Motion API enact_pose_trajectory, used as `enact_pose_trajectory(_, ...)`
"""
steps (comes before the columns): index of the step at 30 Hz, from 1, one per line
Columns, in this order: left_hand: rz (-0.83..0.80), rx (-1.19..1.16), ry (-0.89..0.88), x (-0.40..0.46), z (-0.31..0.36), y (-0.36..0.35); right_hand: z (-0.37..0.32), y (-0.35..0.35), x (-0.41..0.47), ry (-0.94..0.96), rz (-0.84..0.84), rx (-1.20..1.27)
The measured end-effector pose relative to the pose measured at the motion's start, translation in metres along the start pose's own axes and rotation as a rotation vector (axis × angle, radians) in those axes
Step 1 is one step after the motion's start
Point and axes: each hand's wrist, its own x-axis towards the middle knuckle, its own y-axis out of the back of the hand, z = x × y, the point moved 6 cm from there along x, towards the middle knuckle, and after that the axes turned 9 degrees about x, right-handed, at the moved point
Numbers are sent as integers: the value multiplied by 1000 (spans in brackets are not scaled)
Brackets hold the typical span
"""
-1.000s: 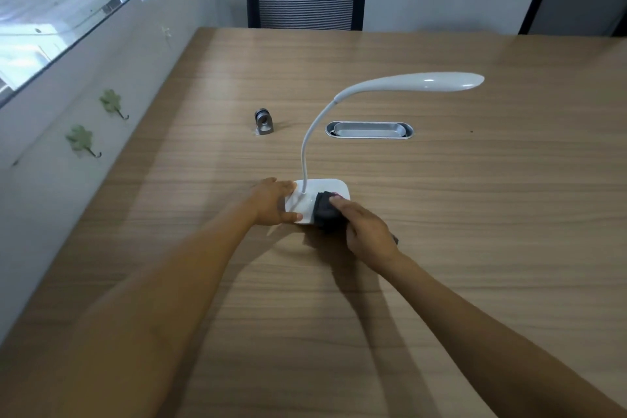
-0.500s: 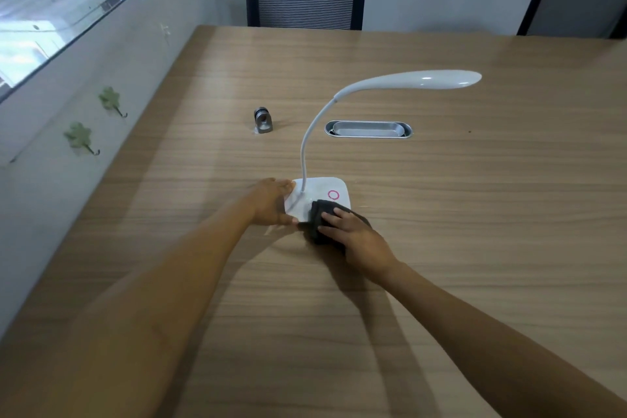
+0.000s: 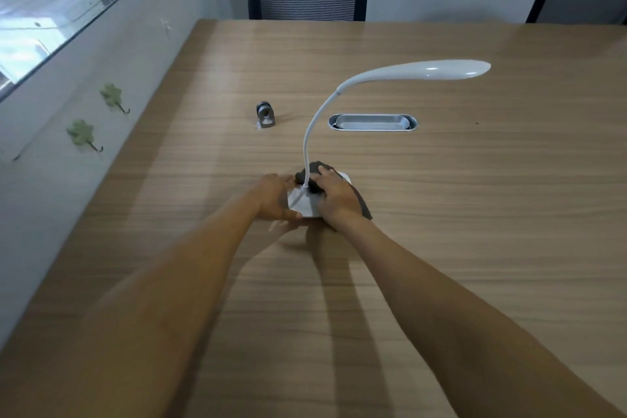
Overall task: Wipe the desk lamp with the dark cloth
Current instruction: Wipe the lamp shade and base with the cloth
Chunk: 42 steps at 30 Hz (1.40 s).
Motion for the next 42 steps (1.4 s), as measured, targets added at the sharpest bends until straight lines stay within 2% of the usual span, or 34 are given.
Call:
enact_pose_trajectory(5, -37, 58, 22, -1, -2, 1, 23, 15, -27, 107, -82, -180)
enact_pose_trajectory(8, -41, 43, 27, -2, -2, 3, 35, 26, -52, 156, -91, -200)
enact_pose_trajectory(10, -38, 44, 23, -3, -1, 5, 43, 37, -61, 135, -31, -160)
enact_pose_trajectory(13, -43, 45, 28, -2, -1, 4, 43, 58, -48, 49, 153, -17)
enact_pose_trajectory(15, -43, 28, 39, -2, -2, 5, 31, 60, -31, 9, 199, 18)
enact_pose_trajectory(20, -41, 22, 38, -4, 1, 6, 16, 16, -19, -36, 13, -4)
enact_pose_trajectory(32, -43, 56, 68, -9, 8, 17, 36, 23, -91, 216, -201, -274)
enact_pose_trajectory(34, -55, 63, 64, -11, 10, 17, 41, 39, -99, 154, -90, -163)
enact_pose_trajectory(37, -62, 36, 77, -14, 12, 16, 63, 71, -93, -112, 119, 98)
enact_pose_trajectory(40, -68, 25, 86, -13, 13, 14, 84, 72, -78, -351, 12, 54)
enact_pose_trajectory(42, -74, 12, 94, -11, 12, 13, 90, 64, -70, -417, -81, 1)
